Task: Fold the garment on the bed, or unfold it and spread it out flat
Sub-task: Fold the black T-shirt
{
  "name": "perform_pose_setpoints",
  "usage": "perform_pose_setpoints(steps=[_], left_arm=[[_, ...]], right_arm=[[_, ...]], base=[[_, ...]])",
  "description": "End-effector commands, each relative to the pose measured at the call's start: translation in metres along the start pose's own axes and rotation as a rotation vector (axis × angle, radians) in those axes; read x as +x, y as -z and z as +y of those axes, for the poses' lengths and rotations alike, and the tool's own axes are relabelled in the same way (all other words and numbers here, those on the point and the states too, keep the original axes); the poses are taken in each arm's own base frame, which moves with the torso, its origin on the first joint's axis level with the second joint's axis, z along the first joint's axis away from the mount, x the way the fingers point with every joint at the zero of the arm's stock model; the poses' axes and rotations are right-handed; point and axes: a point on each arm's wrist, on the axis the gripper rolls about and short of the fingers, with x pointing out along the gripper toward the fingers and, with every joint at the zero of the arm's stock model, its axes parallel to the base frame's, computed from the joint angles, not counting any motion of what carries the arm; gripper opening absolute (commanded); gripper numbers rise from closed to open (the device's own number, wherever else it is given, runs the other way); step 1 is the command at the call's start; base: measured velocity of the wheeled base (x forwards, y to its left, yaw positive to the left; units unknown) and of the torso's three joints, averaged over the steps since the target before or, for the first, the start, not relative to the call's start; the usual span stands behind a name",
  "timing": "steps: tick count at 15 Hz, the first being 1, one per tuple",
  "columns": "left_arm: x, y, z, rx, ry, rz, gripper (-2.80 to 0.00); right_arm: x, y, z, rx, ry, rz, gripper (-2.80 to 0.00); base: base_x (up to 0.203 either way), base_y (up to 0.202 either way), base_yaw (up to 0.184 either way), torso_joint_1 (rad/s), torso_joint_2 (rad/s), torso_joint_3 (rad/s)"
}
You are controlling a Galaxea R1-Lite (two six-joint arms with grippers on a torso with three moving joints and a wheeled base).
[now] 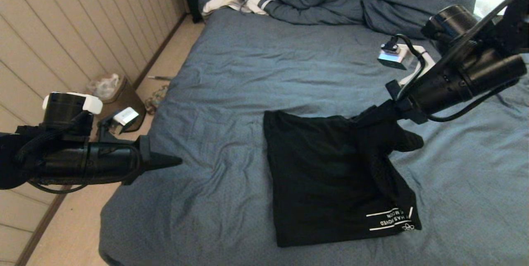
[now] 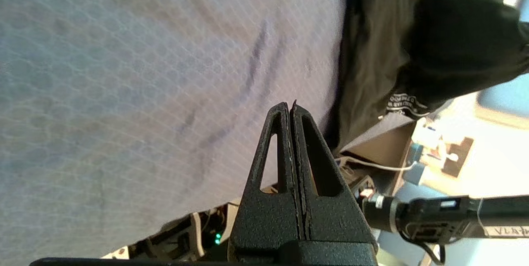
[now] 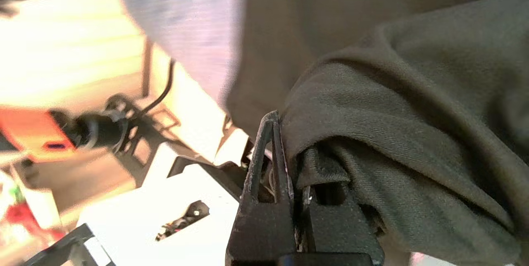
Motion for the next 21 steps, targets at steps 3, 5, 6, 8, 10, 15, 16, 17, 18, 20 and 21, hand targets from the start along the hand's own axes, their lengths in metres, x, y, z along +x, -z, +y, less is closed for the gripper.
perform_pose_setpoints(steps=[3,5,6,8,10,15,16,17,18,20,21], left_arm=[[0.002,0.000,0.002,-0.003,0.001,0.005,-2.80],[0.002,0.000,0.002,-0.004,0.002,0.009,-2.80],[0.003,0.000,0.003,-0.005,0.001,0.010,-2.80],[0.003,0.000,0.003,-0.006,0.001,0.009,-2.80],[0.003,0.000,0.003,-0.005,0.001,0.010,-2.80],[0.002,0.000,0.002,-0.004,0.004,0.009,-2.80],[0.002,0.000,0.002,-0.004,0.004,0.009,-2.80],[0.003,0.000,0.003,-0.006,0.003,0.011,-2.80],[0.003,0.000,0.003,-0.007,0.003,0.012,-2.80],[0.003,0.000,0.003,-0.008,0.003,0.013,-2.80],[0.003,0.000,0.003,-0.007,0.004,0.011,-2.80]], right_arm=[[0.045,-0.005,0.027,-0.074,-0.090,0.066,-2.80],[0.061,-0.007,0.031,-0.094,-0.108,0.080,-2.80],[0.067,-0.009,0.032,-0.102,-0.115,0.079,-2.80],[0.077,-0.009,0.036,-0.113,-0.127,0.090,-2.80],[0.088,-0.010,0.039,-0.128,-0.141,0.096,-2.80],[0.109,-0.008,0.049,-0.170,-0.108,0.121,-2.80],[0.110,-0.008,0.050,-0.176,-0.105,0.121,-2.80],[0.110,-0.008,0.051,-0.180,-0.104,0.120,-2.80],[0.115,-0.007,0.052,-0.184,-0.092,0.128,0.00],[0.120,-0.008,0.053,-0.200,-0.068,0.120,0.00],[0.120,-0.009,0.054,-0.203,-0.071,0.110,0.00]], base=[[0.000,0.000,0.000,0.000,0.00,0.000],[0.000,0.000,0.000,0.000,0.00,0.000],[0.000,0.000,0.000,0.000,0.00,0.000],[0.000,0.000,0.000,0.000,0.00,0.000],[0.000,0.000,0.000,0.000,0.00,0.000],[0.000,0.000,0.000,0.000,0.00,0.000],[0.000,0.000,0.000,0.000,0.00,0.000],[0.000,0.000,0.000,0.000,0.00,0.000],[0.000,0.000,0.000,0.000,0.00,0.000],[0.000,0.000,0.000,0.000,0.00,0.000],[0.000,0.000,0.000,0.000,0.00,0.000]])
